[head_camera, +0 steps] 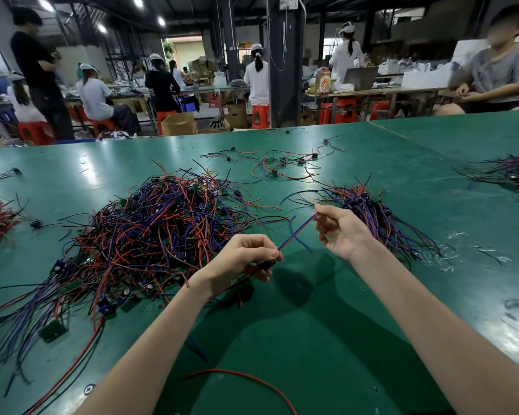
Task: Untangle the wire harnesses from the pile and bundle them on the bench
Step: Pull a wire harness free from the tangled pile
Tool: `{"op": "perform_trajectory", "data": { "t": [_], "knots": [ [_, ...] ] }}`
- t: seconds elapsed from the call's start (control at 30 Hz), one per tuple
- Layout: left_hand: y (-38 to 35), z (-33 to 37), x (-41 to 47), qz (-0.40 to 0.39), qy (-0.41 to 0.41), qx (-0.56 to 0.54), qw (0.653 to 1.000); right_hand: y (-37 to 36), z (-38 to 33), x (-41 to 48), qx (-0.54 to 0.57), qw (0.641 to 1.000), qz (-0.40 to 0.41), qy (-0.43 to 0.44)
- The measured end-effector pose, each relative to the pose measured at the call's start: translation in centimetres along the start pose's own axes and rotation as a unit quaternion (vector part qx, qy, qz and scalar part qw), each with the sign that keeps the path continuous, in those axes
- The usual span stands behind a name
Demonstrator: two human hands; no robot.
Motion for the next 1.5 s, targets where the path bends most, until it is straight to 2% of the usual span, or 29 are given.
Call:
{"op": "perform_trajectory", "data": {
  "t": [0.27,0.47,0.63,0.8,0.97,1.1,1.23,1.33,1.43,1.5],
  "knots": [
    [0.0,0.3,-0.1,0.024,0.004,0.023,0.999,-0.2,-0.1,-0.3,0.038,0.999,-0.017,-0.02],
    [-0.3,0.2,0.0,0.029,0.003,0.009,1.0,0.1,-0.3,-0.3,0.024,1.0,0.012,0.006],
    [-0.9,0.0,-0.1,-0.001,0.022,-0.032,0.999,0.9,-0.9,0.0,0.047,0.998,0.038,0.03],
    [-1.4,-0.3,-0.2,-0.021,0.02,-0.029,0.999,1.4,-1.0,0.3,0.072,0.996,0.041,0.025],
    [-1.0,0.0,0.1,0.025,0.008,-0.071,0.997,0.4,-0.5,0.0,0.003,1.0,-0.019,0.007],
    [-0.2,0.3,0.3,0.078,-0.004,-0.142,0.987,-0.2,0.4,-0.2,-0.032,0.999,-0.031,-0.025],
    [0.6,0.4,0.4,0.13,-0.016,-0.188,0.973,-2.2,1.4,-1.4,-0.136,0.989,-0.052,0.017],
    [1.3,0.6,0.4,0.178,-0.024,-0.174,0.968,-4.4,2.8,-2.8,-0.235,0.959,-0.146,0.058],
    [1.6,0.8,0.3,0.203,-0.026,-0.181,0.962,-6.2,4.3,-4.2,-0.229,0.944,-0.223,0.086],
    [1.7,0.9,0.2,0.21,-0.021,-0.175,0.962,-6.7,5.0,-4.6,-0.218,0.942,-0.229,0.113]
  ]
}}
Point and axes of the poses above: each hand's wrist, its own x-axis towards the middle knuckle, its own y-axis out of the back of the hand, z = x × y, the point moved 4 cm from there along x, towards the middle knuckle, and after that the axes turned 1 degree about -z, right-handed, at the moved point
